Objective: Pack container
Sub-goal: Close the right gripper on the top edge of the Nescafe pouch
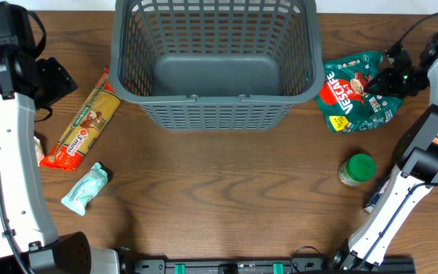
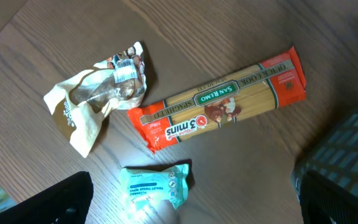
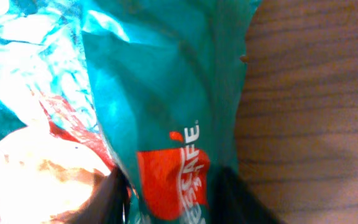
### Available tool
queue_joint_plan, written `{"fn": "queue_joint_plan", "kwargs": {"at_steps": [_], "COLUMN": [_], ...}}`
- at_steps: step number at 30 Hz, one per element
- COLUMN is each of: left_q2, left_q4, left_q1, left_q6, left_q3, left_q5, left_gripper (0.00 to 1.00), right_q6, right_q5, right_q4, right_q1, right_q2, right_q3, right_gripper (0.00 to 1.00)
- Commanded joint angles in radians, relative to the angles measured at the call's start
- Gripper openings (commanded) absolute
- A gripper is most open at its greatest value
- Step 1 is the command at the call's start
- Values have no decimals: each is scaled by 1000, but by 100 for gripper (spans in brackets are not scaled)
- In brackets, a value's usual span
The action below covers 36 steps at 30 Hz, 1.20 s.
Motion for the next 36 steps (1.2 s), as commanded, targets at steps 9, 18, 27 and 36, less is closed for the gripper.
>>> {"fn": "queue_joint_plan", "kwargs": {"at_steps": [9, 18, 27, 36], "left_q2": [-16, -16, -16, -16], "left_q4": [-9, -16, -16, -17], "left_q1": [2, 2, 2, 2], "left_q6": [19, 42, 70, 89], "left_q3": [-1, -1, -1, -1], "left_q5": [-23, -23, -23, -23], "left_gripper": [92, 92, 92, 92], "right_q6": [103, 192, 195, 195], "right_q5": [134, 218, 307, 314], "right_q4": [-43, -56, -82, -120], "right_q1": [22, 24, 24, 24], "right_q2": [85, -185, -386, -395], "right_q3": [-39, -39, -39, -39], "right_gripper": [1, 1, 1, 1]}}
